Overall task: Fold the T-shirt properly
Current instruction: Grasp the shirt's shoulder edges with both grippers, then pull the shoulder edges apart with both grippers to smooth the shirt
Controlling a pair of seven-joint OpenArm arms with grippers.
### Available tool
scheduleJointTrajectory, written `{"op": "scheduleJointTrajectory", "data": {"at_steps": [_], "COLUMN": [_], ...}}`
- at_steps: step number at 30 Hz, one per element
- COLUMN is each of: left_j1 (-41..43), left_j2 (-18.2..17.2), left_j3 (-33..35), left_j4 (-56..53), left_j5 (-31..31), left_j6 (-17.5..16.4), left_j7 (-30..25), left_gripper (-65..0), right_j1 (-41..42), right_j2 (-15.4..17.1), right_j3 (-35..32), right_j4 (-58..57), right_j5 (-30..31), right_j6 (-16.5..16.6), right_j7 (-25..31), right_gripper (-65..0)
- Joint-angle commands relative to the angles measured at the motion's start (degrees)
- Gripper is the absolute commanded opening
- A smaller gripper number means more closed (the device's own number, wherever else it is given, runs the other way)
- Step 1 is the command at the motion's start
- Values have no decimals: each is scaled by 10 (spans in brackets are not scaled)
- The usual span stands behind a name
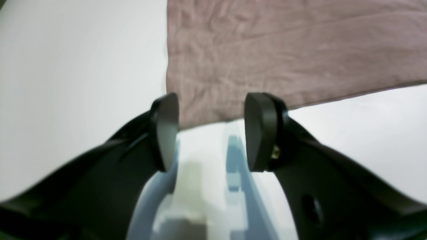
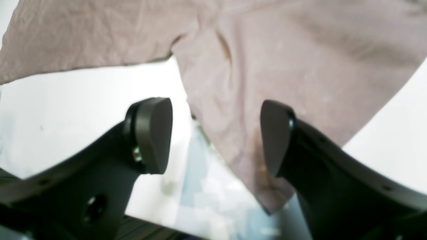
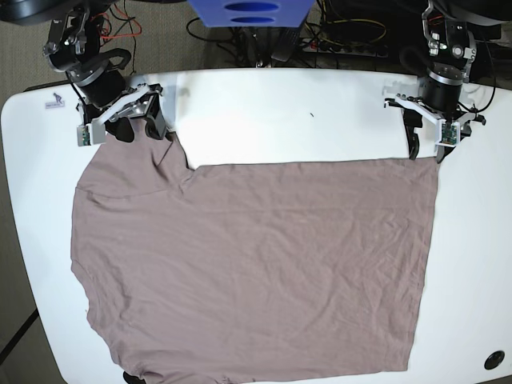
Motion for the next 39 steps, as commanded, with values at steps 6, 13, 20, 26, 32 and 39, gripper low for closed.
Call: {"op": "scheduleJointTrajectory", "data": {"at_steps": [6,13,20,26,32,39], "left_j1": [-13,-7,-26,-33,-35,-54], "left_j2": [-11,-17,-20,-20,-21,-28], "left_j3": [-10,-1,26,30,29,30], "left_j4": [-42,-65,-121,-130,-121,-130], "left_j5": [-51,-71,-84,-83,-82,-88], "left_j6": [14,2,3,1,0,-14], "left_j7": [-12,-33,-34,-26,-22,-22], "left_gripper": [-335,-341,-343,-344,-344,-345], "right_j1": [-9,-4,-12,-12,-9,-12], "right_j2": [10,3,-2,-4,-2,0], "right_j3": [13,18,15,17,18,13], "right_j4": [-1,-5,-6,-5,-5,-5], "right_j5": [5,-3,-9,-10,-7,-9], "right_j6": [4,13,11,12,12,7], "right_j7": [18,20,44,51,43,44], "right_gripper": [-243,-245,-241,-241,-241,-240]}}
